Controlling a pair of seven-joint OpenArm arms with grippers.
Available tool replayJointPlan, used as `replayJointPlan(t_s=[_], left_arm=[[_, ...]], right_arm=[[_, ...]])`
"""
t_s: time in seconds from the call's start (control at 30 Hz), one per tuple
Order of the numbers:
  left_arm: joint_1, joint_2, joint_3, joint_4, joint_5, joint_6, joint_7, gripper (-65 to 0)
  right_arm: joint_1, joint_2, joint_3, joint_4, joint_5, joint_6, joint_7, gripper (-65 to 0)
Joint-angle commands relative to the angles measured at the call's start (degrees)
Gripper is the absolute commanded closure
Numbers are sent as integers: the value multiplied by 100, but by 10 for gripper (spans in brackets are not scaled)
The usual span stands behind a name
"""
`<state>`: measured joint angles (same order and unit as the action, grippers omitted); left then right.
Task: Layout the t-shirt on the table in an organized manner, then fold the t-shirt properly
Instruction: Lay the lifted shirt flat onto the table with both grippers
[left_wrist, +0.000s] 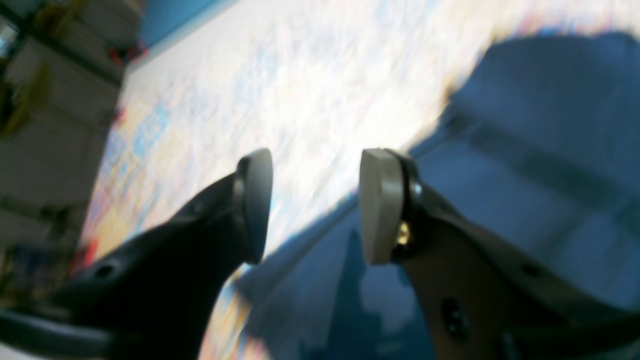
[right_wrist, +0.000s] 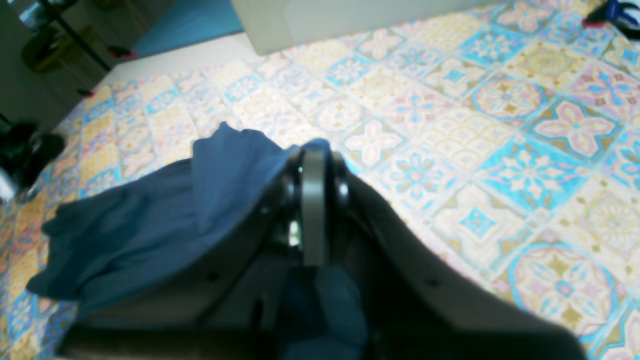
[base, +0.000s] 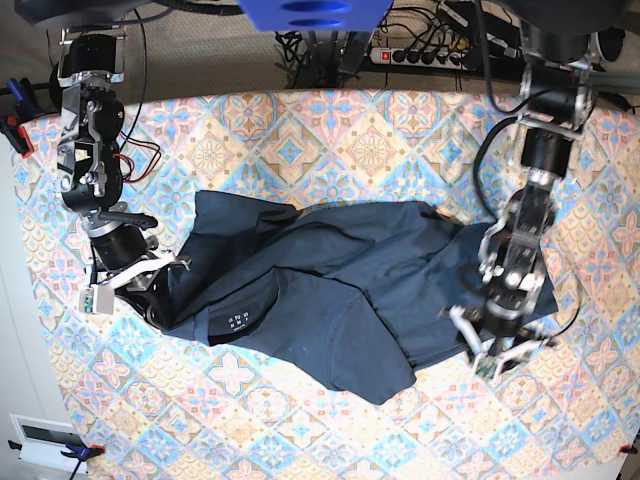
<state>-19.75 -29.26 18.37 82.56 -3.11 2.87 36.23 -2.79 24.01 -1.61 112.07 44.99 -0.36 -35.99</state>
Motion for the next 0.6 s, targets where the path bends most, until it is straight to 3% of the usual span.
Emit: replayJointPlan(t_s=[0.0,0.37,0.57], left_arm=[[-131,-121,-48,223,-53,16,-163,-271],[731,-402,-479,1075,-115,-28,-93,-271],[1478,-736,-681,1541,-387,-37,663,-266]], right_arm=[[107,83,42,94,15,32,192,-3],[107,83,95,85,-64,32,192,-3],[98,83,51,85,-609,32,183,-3]])
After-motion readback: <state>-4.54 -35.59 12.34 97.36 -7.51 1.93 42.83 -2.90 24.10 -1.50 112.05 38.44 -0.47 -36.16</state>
